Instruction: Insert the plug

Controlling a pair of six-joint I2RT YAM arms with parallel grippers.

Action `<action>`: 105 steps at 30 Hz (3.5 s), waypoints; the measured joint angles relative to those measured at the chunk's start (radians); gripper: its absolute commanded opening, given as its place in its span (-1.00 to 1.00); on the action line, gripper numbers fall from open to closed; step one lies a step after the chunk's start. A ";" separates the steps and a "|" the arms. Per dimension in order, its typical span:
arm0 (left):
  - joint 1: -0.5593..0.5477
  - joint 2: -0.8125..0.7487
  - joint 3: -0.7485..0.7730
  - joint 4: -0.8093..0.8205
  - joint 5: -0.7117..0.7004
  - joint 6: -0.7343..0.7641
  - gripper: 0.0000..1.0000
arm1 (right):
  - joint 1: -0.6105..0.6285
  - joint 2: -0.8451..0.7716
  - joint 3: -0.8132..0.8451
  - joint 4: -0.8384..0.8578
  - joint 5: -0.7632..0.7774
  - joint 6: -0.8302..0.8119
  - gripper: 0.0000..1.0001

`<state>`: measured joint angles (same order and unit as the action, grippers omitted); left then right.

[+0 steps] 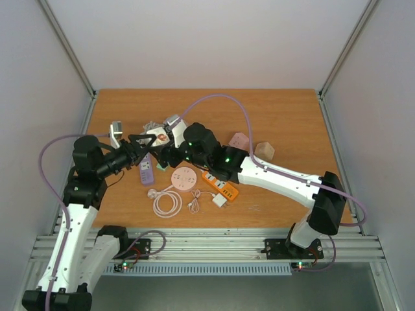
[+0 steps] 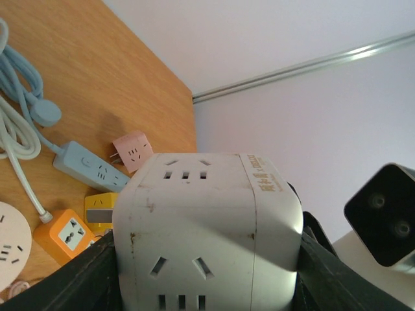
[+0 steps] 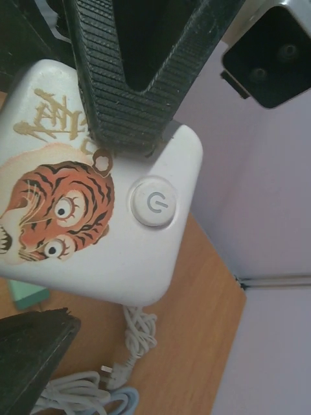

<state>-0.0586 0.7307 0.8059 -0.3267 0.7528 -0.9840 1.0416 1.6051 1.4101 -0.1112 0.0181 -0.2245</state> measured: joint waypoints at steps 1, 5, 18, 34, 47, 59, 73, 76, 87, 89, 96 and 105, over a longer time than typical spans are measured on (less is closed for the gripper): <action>0.000 0.000 0.000 -0.002 -0.006 -0.018 0.02 | 0.002 0.004 0.000 0.008 0.008 -0.001 0.69; 0.000 0.002 0.005 -0.026 -0.044 -0.103 0.07 | 0.006 0.028 0.000 0.053 0.028 0.000 0.48; -0.001 0.050 0.042 -0.079 -0.021 -0.179 0.99 | -0.010 0.048 -0.095 0.231 0.003 -0.069 -0.20; 0.029 0.195 0.163 -0.287 0.146 0.154 0.81 | -0.251 0.013 -0.069 0.036 -0.616 -0.360 -0.24; 0.031 0.244 0.201 -0.380 0.150 0.272 0.35 | -0.248 0.125 0.095 -0.140 -0.843 -0.563 -0.26; 0.039 0.241 0.161 -0.354 0.150 0.212 0.00 | -0.250 0.155 0.112 -0.159 -0.867 -0.592 0.47; 0.039 0.217 0.142 -0.320 0.034 0.208 -0.01 | -0.241 0.235 0.255 -0.291 -0.808 -0.582 0.39; 0.039 0.216 0.137 -0.307 0.024 0.208 0.00 | -0.235 0.258 0.285 -0.328 -0.795 -0.589 0.19; 0.042 0.201 0.147 -0.404 -0.126 0.249 0.83 | -0.228 0.342 0.347 -0.369 -0.775 -0.643 -0.45; 0.056 0.181 0.179 -0.480 -0.222 0.283 0.87 | -0.228 0.381 0.363 -0.369 -0.773 -0.652 -0.50; 0.092 0.016 0.266 -0.656 -0.557 0.393 0.91 | -0.227 0.588 0.494 -0.370 -0.734 -0.657 -0.53; 0.092 0.005 0.284 -0.718 -0.666 0.466 0.92 | -0.226 0.872 0.840 -0.405 -0.725 -0.700 -0.51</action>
<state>0.0334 0.7361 1.0901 -1.0451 0.0868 -0.5182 0.8154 2.4775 2.2501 -0.5159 -0.7067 -0.9245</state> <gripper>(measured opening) 0.958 0.627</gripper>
